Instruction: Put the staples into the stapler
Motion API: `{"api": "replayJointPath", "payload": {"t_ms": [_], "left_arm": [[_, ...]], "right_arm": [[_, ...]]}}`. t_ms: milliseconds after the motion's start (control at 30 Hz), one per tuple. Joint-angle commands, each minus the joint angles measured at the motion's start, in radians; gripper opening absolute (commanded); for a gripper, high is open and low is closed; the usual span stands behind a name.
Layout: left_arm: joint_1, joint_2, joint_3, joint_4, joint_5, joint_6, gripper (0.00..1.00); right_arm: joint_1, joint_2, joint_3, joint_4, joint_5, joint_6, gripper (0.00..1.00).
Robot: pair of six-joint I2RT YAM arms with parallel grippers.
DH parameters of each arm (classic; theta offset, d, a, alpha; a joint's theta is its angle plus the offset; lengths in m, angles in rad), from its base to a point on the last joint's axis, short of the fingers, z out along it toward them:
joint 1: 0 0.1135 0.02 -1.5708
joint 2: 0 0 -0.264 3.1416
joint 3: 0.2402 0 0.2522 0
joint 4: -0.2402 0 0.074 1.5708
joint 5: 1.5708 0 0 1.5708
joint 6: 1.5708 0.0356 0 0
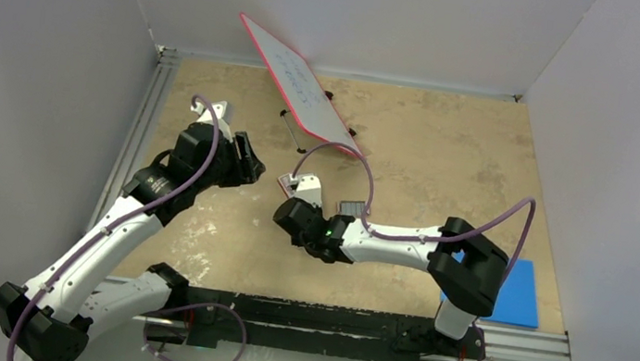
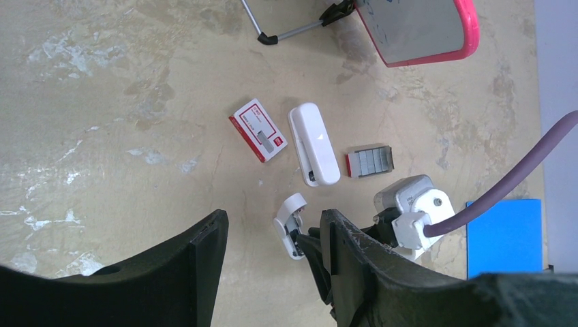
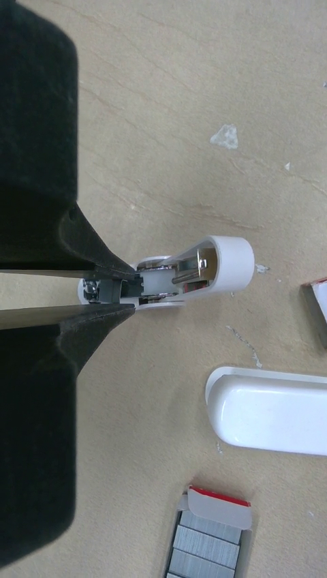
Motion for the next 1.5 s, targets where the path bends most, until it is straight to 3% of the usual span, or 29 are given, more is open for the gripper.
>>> {"api": "replayJointPath", "payload": {"t_ms": [0, 1233, 1467], "left_arm": [[-0.001, -0.003, -0.002, 0.042, 0.010, 0.022, 0.52], [-0.001, 0.005, -0.013, 0.044, 0.007, 0.020, 0.52], [-0.001, 0.007, -0.014, 0.045, 0.007, 0.021, 0.52]], "right_arm": [[0.007, -0.007, -0.018, 0.018, 0.029, -0.016, 0.20], [0.018, 0.022, -0.023, 0.068, 0.009, -0.067, 0.19], [0.018, 0.021, -0.023, 0.063, 0.000, -0.059, 0.24]]}}
